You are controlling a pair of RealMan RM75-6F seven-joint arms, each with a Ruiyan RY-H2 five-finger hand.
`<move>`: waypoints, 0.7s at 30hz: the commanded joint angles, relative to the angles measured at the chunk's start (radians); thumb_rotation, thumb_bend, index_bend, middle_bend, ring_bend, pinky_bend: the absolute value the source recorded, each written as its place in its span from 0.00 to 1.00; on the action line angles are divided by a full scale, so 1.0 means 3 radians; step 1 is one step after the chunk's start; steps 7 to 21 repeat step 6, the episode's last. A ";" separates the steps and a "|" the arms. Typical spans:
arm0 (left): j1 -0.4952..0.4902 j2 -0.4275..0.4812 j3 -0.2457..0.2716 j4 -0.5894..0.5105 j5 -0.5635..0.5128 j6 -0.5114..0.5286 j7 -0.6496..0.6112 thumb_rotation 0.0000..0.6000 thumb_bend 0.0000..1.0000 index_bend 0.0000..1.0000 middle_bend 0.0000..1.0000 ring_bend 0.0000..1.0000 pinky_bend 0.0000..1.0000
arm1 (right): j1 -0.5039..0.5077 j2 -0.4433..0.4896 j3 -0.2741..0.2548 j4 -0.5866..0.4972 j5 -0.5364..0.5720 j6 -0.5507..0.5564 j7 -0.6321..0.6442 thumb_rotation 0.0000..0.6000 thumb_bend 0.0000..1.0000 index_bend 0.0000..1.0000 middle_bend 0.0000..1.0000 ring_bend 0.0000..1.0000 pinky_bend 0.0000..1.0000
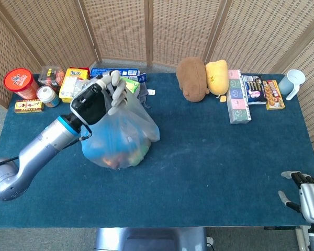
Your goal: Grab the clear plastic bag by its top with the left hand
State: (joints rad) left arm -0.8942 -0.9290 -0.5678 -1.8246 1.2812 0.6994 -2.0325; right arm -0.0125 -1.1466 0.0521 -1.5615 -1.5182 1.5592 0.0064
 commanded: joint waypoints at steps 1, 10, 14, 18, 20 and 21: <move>-0.0082 0.0079 -0.0138 -0.0063 -0.0152 -0.0108 0.0116 0.55 0.70 0.60 0.70 0.74 0.85 | -0.0004 0.0000 -0.0002 0.0008 0.0001 0.0001 0.0012 0.99 0.29 0.37 0.42 0.42 0.43; -0.0137 0.0092 -0.0254 -0.0101 -0.0297 -0.0211 0.0250 0.55 0.70 0.60 0.70 0.74 0.85 | -0.0021 -0.0004 -0.0004 0.0040 0.0029 0.0003 0.0054 0.99 0.29 0.37 0.42 0.42 0.43; -0.0137 0.0092 -0.0254 -0.0101 -0.0297 -0.0211 0.0250 0.55 0.70 0.60 0.70 0.74 0.85 | -0.0021 -0.0004 -0.0004 0.0040 0.0029 0.0003 0.0054 0.99 0.29 0.37 0.42 0.42 0.43; -0.0137 0.0092 -0.0254 -0.0101 -0.0297 -0.0211 0.0250 0.55 0.70 0.60 0.70 0.74 0.85 | -0.0021 -0.0004 -0.0004 0.0040 0.0029 0.0003 0.0054 0.99 0.29 0.37 0.42 0.42 0.43; -0.0137 0.0092 -0.0254 -0.0101 -0.0297 -0.0211 0.0250 0.55 0.70 0.60 0.70 0.74 0.85 | -0.0021 -0.0004 -0.0004 0.0040 0.0029 0.0003 0.0054 0.99 0.29 0.37 0.42 0.42 0.43; -0.0137 0.0092 -0.0254 -0.0101 -0.0297 -0.0211 0.0250 0.55 0.70 0.60 0.70 0.74 0.85 | -0.0021 -0.0004 -0.0004 0.0040 0.0029 0.0003 0.0054 0.99 0.29 0.37 0.42 0.42 0.43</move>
